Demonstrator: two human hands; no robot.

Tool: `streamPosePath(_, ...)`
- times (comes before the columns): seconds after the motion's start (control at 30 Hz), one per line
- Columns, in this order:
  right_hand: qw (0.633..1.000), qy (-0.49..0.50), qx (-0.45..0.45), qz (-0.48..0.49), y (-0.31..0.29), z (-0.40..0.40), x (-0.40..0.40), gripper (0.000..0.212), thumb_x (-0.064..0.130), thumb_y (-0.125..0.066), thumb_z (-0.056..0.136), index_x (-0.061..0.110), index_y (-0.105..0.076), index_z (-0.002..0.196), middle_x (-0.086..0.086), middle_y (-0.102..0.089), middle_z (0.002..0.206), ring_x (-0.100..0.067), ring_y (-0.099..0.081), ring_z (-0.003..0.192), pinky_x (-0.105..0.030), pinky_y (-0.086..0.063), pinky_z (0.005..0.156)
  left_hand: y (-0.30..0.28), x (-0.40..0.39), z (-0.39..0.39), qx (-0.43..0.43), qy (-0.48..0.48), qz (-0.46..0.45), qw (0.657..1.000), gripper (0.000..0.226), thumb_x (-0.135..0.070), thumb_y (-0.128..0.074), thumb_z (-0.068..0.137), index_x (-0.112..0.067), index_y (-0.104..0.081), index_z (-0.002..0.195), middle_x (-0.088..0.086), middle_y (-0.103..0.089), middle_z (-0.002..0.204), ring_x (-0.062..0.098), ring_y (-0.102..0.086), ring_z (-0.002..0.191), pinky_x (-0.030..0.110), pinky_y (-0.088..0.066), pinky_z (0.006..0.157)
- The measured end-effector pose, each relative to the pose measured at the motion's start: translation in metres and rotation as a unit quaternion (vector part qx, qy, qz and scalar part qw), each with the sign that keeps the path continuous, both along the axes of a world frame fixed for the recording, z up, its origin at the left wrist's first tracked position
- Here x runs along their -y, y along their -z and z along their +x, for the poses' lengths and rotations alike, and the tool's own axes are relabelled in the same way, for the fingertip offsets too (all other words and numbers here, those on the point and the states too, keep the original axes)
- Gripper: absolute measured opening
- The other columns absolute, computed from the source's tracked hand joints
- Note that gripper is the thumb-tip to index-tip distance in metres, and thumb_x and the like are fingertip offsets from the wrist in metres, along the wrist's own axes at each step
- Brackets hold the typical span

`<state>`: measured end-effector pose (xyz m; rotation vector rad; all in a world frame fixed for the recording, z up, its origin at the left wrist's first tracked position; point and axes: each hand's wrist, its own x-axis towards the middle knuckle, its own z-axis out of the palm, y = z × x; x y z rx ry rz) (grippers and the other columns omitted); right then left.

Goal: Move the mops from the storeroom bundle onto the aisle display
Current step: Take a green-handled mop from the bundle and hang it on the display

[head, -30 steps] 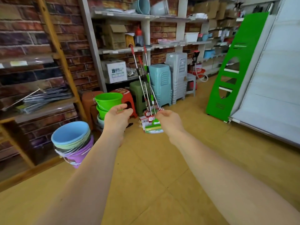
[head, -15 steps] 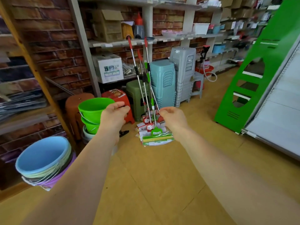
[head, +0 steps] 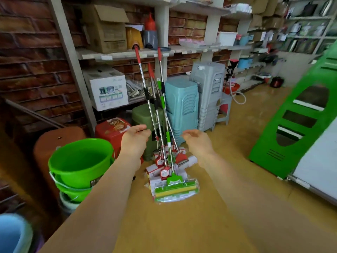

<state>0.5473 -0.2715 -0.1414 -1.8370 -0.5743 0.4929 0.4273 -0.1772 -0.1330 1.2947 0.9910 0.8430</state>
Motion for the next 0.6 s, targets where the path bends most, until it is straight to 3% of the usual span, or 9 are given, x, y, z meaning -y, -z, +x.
streamPosePath(0.13, 1.000, 0.017, -0.019, 0.004, 0.013, 0.076, -0.066, 0.029, 0.019, -0.051, 0.091, 0.009, -0.062, 0.116, -0.001, -0.061, 0.096, -0.015, -0.052, 0.081, -0.030, -0.045, 0.080, 0.001, -0.064, 0.075, -0.027, 0.016, -0.007, 0.999, 0.027, -0.018, -0.055, 0.090, -0.018, -0.057, 0.117, 0.002, -0.056, 0.109, 0.021, -0.054, 0.109, 0.039, -0.043, 0.102)
streamPosePath(0.2, 1.000, 0.017, -0.022, 0.010, 0.021, 0.118, -0.103, 0.029, 0.019, -0.051, 0.091, 0.008, -0.061, 0.116, -0.001, -0.061, 0.096, -0.015, -0.052, 0.082, -0.028, -0.044, 0.078, 0.007, -0.099, 0.113, -0.034, 0.019, -0.003, 0.999, 0.028, -0.017, -0.056, 0.090, -0.016, -0.057, 0.119, 0.002, -0.056, 0.111, 0.021, -0.054, 0.111, 0.039, -0.042, 0.104)
streamPosePath(0.3, 1.000, 0.003, -0.021, 0.019, 0.031, 0.186, -0.167, 0.027, 0.018, -0.051, 0.092, 0.008, -0.061, 0.115, -0.003, -0.060, 0.105, -0.017, -0.055, 0.095, -0.029, -0.046, 0.090, 0.021, -0.160, 0.178, -0.040, 0.008, 0.007, 0.999, 0.022, -0.016, -0.057, 0.090, -0.017, -0.058, 0.112, 0.004, -0.058, 0.110, 0.020, -0.054, 0.107, 0.038, -0.042, 0.103)
streamPosePath(0.43, 0.999, -0.025, -0.015, 0.024, 0.042, 0.283, -0.261, 0.028, 0.018, -0.052, 0.091, 0.008, -0.061, 0.116, -0.002, -0.061, 0.104, -0.014, -0.052, 0.090, -0.025, -0.043, 0.083, 0.035, -0.245, 0.278, -0.040, 0.001, 0.000, 0.999, 0.020, -0.016, -0.056, 0.090, -0.017, -0.057, 0.110, 0.004, -0.056, 0.098, 0.019, -0.053, 0.096, 0.036, -0.044, 0.100)
streamPosePath(0.53, 0.999, -0.034, -0.012, -0.004, 0.044, 0.343, -0.318, 0.029, 0.019, -0.053, 0.091, 0.009, -0.061, 0.116, -0.005, -0.063, 0.117, -0.016, -0.055, 0.098, -0.029, -0.044, 0.095, 0.035, -0.303, 0.340, -0.049, -0.002, -0.014, 0.999, 0.024, -0.017, -0.056, 0.089, -0.016, -0.057, 0.113, 0.002, -0.054, 0.083, 0.018, -0.052, 0.084, 0.033, -0.045, 0.088)
streamPosePath(0.6, 0.999, -0.043, -0.012, -0.029, 0.046, 0.375, -0.353, 0.028, 0.020, -0.053, 0.091, 0.009, -0.062, 0.116, -0.005, -0.063, 0.113, -0.018, -0.056, 0.101, -0.032, -0.044, 0.098, 0.037, -0.339, 0.371, -0.057, -0.006, -0.025, 0.998, 0.023, -0.018, -0.056, 0.090, -0.018, -0.057, 0.113, -0.001, -0.053, 0.078, 0.015, -0.051, 0.077, 0.031, -0.045, 0.081)
